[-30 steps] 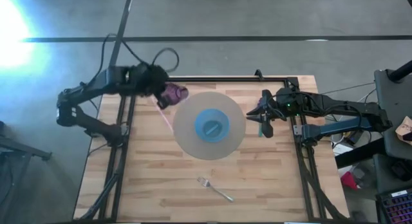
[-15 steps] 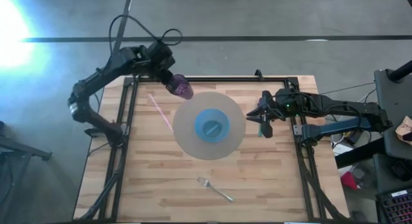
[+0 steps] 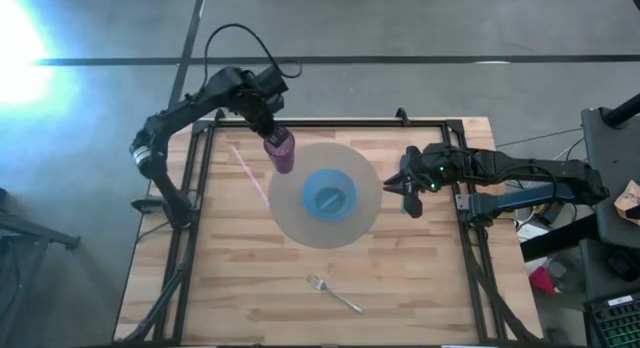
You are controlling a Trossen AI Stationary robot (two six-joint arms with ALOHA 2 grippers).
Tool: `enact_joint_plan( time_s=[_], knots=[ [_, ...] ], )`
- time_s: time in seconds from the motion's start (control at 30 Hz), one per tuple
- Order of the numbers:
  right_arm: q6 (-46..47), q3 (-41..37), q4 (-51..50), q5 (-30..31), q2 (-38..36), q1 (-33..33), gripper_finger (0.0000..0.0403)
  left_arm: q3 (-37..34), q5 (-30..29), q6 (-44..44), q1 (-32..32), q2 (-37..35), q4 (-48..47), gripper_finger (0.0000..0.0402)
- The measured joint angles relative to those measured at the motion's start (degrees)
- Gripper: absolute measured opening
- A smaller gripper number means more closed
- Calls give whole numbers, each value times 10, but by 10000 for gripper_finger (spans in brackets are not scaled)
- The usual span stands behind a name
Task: Pick & Place Utensil
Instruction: Put the violet cup on the gray mat to the top left of the blue bowl
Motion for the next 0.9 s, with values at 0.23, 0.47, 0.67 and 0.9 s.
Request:
enact_joint_plan(
  time_s=[0.23,0.47,0.67,0.9],
  knots=[
    [2,0,1,0,0,0,68,0,28,15,0,17,24,1],
    [21,0,1,0,0,0,68,-6,30,27,19,39,40,1],
    [21,0,1,0,0,0,68,-42,45,33,33,43,72,1],
    [19,0,2,0,0,0,68,-78,50,34,35,44,88,1]
  ],
)
